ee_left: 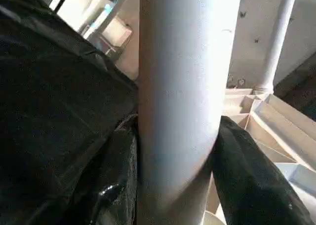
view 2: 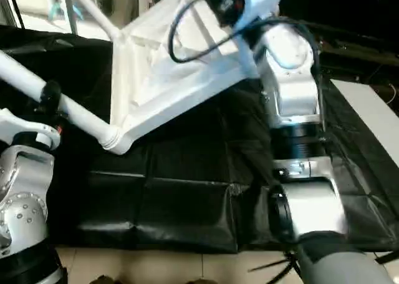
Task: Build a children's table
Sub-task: Flip table
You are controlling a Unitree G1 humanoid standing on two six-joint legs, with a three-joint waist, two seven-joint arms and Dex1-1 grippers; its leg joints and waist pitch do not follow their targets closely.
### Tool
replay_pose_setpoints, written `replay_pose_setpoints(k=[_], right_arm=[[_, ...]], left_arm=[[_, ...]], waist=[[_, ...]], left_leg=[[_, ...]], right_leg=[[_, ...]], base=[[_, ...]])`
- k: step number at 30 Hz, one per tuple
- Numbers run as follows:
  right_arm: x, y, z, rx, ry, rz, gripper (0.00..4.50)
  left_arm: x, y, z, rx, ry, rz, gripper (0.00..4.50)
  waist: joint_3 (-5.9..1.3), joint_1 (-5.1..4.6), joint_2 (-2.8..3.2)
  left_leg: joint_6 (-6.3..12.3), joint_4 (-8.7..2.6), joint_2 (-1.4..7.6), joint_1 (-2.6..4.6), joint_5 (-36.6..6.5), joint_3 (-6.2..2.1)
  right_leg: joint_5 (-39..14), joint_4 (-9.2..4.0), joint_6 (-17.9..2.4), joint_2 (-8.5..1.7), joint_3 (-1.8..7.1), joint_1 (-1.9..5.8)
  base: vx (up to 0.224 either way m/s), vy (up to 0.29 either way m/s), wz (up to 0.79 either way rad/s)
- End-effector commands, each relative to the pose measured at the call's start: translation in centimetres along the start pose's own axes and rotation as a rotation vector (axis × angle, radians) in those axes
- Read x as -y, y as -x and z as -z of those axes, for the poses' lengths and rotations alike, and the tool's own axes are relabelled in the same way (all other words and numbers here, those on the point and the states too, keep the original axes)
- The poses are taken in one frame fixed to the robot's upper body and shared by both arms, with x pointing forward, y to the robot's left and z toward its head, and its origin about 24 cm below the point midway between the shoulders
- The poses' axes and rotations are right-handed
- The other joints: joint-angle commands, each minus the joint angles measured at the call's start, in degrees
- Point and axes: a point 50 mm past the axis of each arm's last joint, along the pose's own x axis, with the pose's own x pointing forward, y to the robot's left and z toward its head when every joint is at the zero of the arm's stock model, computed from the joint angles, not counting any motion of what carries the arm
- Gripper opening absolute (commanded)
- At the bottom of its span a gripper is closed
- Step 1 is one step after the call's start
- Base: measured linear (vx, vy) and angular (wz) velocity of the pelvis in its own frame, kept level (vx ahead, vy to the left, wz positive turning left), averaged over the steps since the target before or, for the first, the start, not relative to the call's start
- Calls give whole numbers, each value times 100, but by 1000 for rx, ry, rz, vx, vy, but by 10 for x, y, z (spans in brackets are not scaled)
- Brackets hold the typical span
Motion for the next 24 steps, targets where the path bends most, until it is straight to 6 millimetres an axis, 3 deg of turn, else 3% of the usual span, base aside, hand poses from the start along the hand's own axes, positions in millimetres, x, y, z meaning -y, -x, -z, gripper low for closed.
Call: replay_pose_setpoints(k=[1, 7, 10, 13, 16, 18, 21, 23, 24], right_arm=[[-21, -14, -43, 225, -73, -140, 300], [-19, -7, -54, 307, -146, -153, 364], [-22, -2, -65, 387, -220, -198, 391], [-32, 3, -70, 411, -293, -304, 415], [-43, 8, -77, 422, -363, -410, 444], [-49, 10, -72, 373, -355, -455, 448], [-62, 17, -43, 194, -350, -451, 450], [-62, 22, -19, 55, -402, -362, 450], [-62, 31, 6, -58, -418, -271, 450]], left_arm=[[8, 2, 50, -260, 43, 11, 182], [9, 1, 48, -259, 33, 22, 182], [9, 1, 48, -263, 27, 28, 182], [9, 1, 48, -265, 28, 28, 182], [8, 1, 48, -267, 28, 27, 182], [8, 1, 48, -268, 26, 26, 182], [8, 1, 48, -271, 24, 23, 182], [7, 1, 48, -272, 24, 17, 182], [7, 1, 48, -271, 25, 13, 182]], waist=[[-366, 12, 94], [-388, 116, 129], [-369, 149, 151], [-295, 162, 174], [-286, 131, 177], [-294, 125, 177], [-276, 122, 173], [-295, 88, 165], [-309, 55, 149]], left_leg=[[-94, -417, 144, 199, -1614, -24], [-191, -432, 156, 201, -1459, -36], [-201, -448, 161, 221, -1598, -37], [-362, -522, 164, 240, -2261, -78], [-503, -529, 139, 266, -2746, -132], [-518, -513, 131, 271, -2776, -140], [-542, -506, 120, 260, -2756, -145], [-583, -516, 118, 249, -2790, -182], [-602, -500, 114, 259, -2871, -191]], right_leg=[[-1451, -389, -494, -170, 125, 202], [-1062, -342, -497, -170, 114, 231], [-1173, -356, -427, -168, 118, 205], [-1842, -435, -243, -158, 104, 184], [-2650, -528, -17, -195, 92, 175], [-2839, -564, 39, -203, 84, 165], [-3077, -618, 111, -211, 78, 142], [-3202, -614, 116, -219, 58, 163], [-3240, -622, 99, -216, 45, 145]], base=[[0, 0, 0], [0, 0, 0], [0, 0, 0], [0, 0, 0], [0, 0, 0], [0, 0, 0], [0, 0, 0], [0, 0, 0], [0, 0, 0]])
